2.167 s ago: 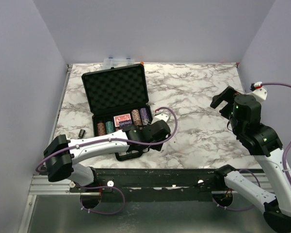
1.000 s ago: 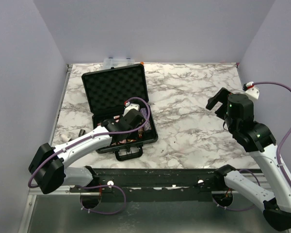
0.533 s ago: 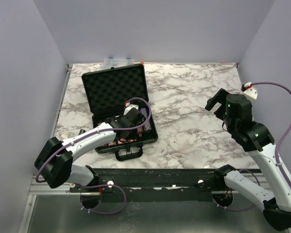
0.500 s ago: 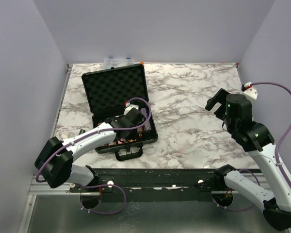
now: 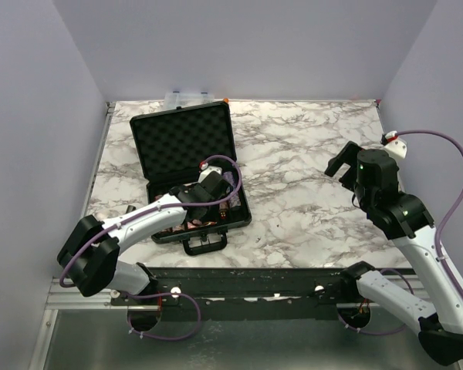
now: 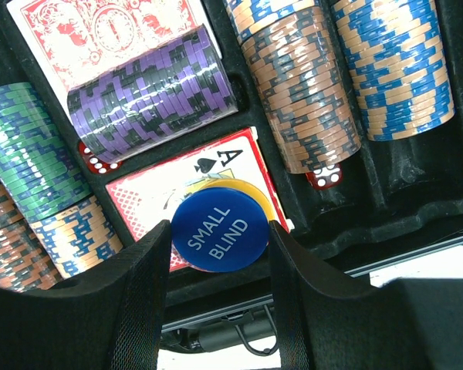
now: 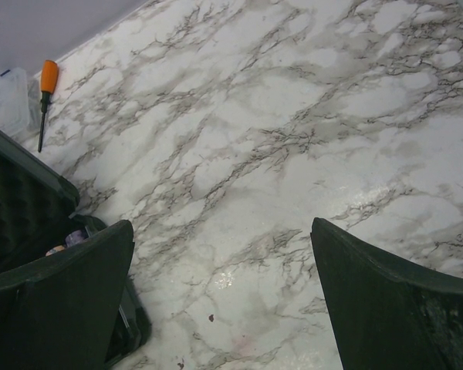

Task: Pack up texas hold em set

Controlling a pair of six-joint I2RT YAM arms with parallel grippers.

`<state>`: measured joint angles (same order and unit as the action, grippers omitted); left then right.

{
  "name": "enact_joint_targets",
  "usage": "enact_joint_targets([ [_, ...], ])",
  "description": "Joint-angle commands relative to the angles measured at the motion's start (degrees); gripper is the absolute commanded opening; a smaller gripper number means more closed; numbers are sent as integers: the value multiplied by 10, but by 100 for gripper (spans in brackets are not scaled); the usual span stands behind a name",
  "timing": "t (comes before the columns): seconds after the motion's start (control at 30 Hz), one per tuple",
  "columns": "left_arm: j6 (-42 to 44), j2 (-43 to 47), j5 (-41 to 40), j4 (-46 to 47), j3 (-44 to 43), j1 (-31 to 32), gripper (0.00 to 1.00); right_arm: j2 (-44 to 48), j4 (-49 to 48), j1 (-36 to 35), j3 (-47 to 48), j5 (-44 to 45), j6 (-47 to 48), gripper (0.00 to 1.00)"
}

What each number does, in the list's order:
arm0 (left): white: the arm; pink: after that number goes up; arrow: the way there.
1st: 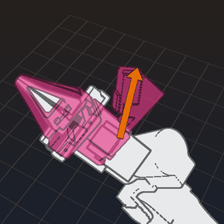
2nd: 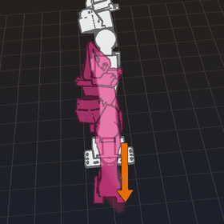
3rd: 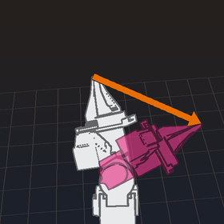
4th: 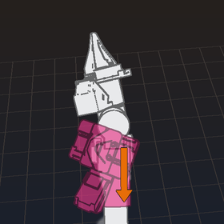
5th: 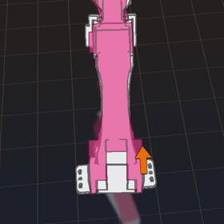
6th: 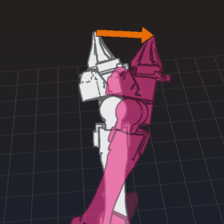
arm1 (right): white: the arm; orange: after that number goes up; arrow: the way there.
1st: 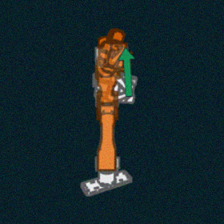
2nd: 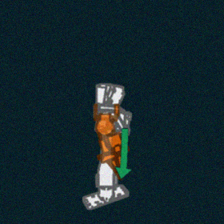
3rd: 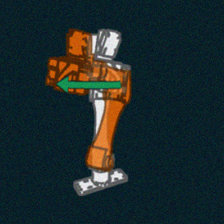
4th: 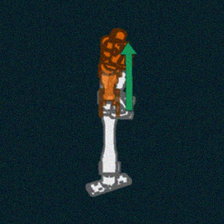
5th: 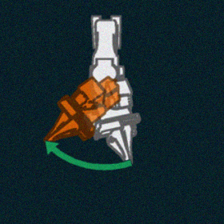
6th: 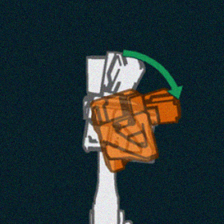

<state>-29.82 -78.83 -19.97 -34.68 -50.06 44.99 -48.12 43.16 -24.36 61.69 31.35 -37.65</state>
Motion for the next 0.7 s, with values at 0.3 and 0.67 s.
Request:
enact_joint_targets([
  [0.3,5,-5,7,16,12,-3,27,-3,1,1,-5,-4,1,100],
  [0.67,3,4,6,17,19,-3,29,-3,1,1,-7,-8,-4,100],
])
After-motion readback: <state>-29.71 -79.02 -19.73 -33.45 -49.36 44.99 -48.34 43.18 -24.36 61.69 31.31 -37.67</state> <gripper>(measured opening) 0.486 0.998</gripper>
